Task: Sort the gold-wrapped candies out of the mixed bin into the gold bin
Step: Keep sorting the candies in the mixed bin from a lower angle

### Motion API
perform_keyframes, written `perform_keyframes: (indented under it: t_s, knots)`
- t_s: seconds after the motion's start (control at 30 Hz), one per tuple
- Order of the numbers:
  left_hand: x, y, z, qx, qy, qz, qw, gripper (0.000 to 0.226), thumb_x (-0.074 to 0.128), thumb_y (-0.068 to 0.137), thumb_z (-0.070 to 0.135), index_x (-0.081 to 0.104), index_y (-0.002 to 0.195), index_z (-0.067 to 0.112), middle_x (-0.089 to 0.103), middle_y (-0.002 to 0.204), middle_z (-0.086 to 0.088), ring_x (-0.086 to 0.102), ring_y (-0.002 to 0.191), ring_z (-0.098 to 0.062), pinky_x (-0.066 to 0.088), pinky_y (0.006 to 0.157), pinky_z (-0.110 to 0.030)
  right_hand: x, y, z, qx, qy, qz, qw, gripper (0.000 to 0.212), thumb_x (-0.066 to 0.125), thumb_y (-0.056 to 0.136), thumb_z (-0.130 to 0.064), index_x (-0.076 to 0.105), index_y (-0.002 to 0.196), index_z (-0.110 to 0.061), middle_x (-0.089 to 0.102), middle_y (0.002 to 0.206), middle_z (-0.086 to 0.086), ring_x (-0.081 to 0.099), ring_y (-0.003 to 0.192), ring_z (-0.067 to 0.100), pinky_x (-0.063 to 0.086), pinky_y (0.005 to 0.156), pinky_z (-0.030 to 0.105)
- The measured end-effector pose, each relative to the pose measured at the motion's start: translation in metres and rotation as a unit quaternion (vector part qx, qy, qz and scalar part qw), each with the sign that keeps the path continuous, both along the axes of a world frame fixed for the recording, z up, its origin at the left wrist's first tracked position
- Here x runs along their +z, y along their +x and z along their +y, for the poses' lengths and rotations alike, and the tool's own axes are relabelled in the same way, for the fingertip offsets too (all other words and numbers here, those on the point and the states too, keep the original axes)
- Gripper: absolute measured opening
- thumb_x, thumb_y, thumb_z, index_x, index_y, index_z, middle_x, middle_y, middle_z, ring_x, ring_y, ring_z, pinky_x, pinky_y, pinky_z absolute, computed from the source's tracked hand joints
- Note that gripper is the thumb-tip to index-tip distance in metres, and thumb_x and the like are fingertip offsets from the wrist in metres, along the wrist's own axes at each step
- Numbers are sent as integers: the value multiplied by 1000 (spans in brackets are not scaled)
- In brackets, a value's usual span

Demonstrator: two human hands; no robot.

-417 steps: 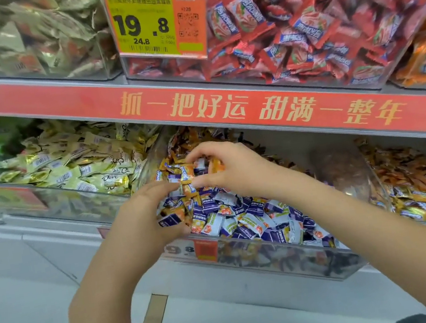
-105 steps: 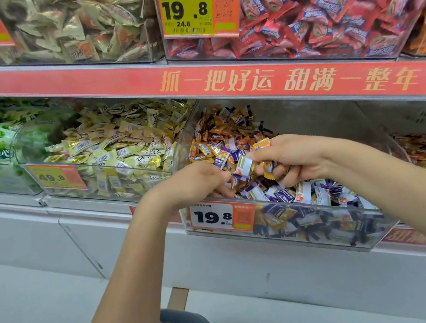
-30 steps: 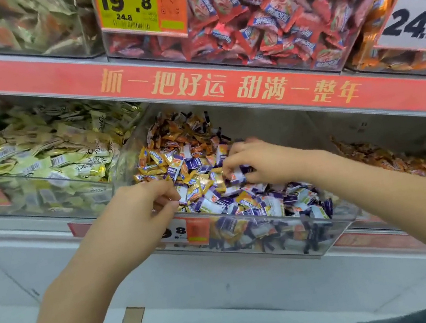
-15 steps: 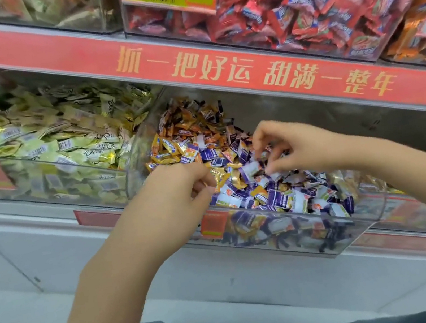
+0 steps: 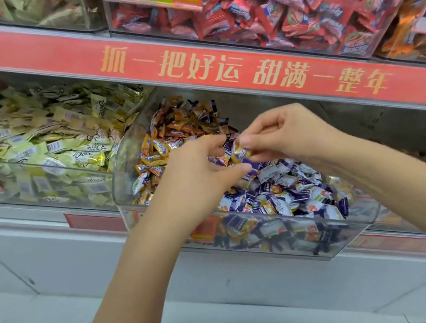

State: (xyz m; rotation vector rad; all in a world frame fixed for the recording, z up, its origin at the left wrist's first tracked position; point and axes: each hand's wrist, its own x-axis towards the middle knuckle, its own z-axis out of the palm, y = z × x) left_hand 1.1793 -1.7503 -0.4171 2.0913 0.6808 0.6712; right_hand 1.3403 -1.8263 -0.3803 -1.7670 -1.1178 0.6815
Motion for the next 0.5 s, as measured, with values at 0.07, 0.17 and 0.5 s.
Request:
perform_keyframes:
  t_s: [0.07, 0.17, 0.5]
  knots:
    - [5, 8, -1, -1, -23, -40, 999, 44, 73, 79, 32, 63, 121, 24, 70, 103, 0, 68, 78, -15, 57, 74, -34, -2, -10, 3, 2, 22, 94, 995, 9, 70, 82, -14, 72, 85, -6, 71, 73, 9, 67, 62, 11, 55, 60, 16]
    - [6, 11, 6, 33, -137, -111, 984, 23, 72, 82, 8, 69, 105, 8, 72, 75, -6, 71, 65, -15, 58, 59, -23, -2, -12, 5, 8, 14, 183, 983, 9, 60, 90, -13, 63, 98, -8, 70, 83, 10, 70, 70, 14, 58, 64, 21]
    - [-9, -26, 28, 140, -107, -24, 984, 32, 68, 86, 19, 61, 116, 9, 71, 80, -5, 69, 64, -9, 55, 68, -31, -44, 18, 14, 373, -122, -406, 825, 51, 70, 86, -25, 46, 129, -38, 30, 150, -16, 21, 138, 0, 23, 113, 29]
